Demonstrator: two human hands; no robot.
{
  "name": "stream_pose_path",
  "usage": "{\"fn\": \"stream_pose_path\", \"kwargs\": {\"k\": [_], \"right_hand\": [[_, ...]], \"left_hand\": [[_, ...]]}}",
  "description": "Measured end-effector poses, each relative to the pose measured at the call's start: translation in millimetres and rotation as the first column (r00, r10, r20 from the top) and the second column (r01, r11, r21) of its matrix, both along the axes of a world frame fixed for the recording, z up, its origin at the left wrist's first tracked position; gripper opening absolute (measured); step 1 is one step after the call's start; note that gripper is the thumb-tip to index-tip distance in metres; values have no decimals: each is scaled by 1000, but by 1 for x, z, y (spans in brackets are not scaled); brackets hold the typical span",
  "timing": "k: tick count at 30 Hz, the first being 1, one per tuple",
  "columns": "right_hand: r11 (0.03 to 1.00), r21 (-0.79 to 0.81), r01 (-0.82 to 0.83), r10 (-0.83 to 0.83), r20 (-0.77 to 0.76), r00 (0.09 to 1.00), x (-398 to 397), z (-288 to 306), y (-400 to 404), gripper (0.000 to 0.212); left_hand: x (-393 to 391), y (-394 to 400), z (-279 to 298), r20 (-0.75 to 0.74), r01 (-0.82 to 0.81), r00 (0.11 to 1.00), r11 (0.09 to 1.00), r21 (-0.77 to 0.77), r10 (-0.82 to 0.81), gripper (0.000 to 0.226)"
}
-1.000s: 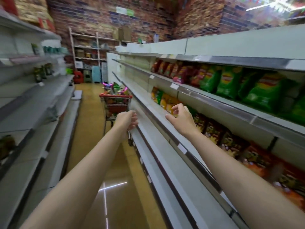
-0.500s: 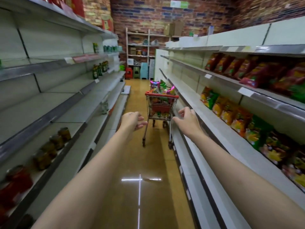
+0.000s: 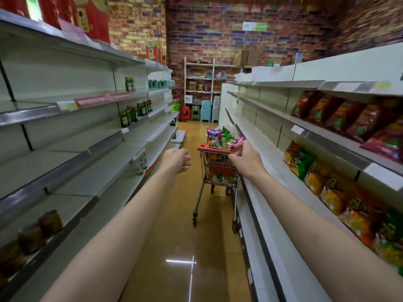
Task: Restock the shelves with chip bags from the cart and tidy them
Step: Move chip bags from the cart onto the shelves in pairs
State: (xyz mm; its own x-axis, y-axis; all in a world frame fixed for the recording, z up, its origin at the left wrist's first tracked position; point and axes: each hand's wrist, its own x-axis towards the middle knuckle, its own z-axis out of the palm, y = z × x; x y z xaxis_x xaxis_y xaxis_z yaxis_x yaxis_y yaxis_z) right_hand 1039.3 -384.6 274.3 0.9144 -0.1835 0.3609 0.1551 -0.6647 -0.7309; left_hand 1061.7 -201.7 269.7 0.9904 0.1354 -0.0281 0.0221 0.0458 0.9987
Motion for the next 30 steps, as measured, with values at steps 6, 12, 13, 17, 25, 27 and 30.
{"fn": "stream_pose_path", "kwargs": {"k": [6, 12, 13, 17, 25, 27, 30], "right_hand": [[997, 39, -68, 71, -61, 996, 58, -18, -34, 28], [995, 96, 10, -4, -61, 998, 128, -30, -68, 36], [994, 104, 25, -19, -60, 998, 143, -32, -72, 39], [995, 80, 64, -58, -78, 995, 213, -35, -88, 43], [994, 61, 88, -82, -101, 991, 367, -11, -104, 39], [995, 30, 100, -96, -103, 990, 398, -10, -103, 38], [995, 3, 104, -103, -126, 987, 439, -11, -102, 34]], "left_hand": [[67, -31, -19, -74, 31, 997, 1000, -1, -31, 13], [153, -72, -35, -88, 93, 992, 996, -13, -94, 16], [170, -78, -37, -86, 104, 991, 994, -22, -105, 18], [248, -100, -42, -81, 147, 985, 988, -50, -151, 13], [423, -112, -31, -78, 204, 974, 974, -98, -212, 28], [455, -116, -30, -76, 214, 972, 969, -120, -224, 28], [491, -124, -38, -101, 235, 963, 961, -148, -251, 27]]}}
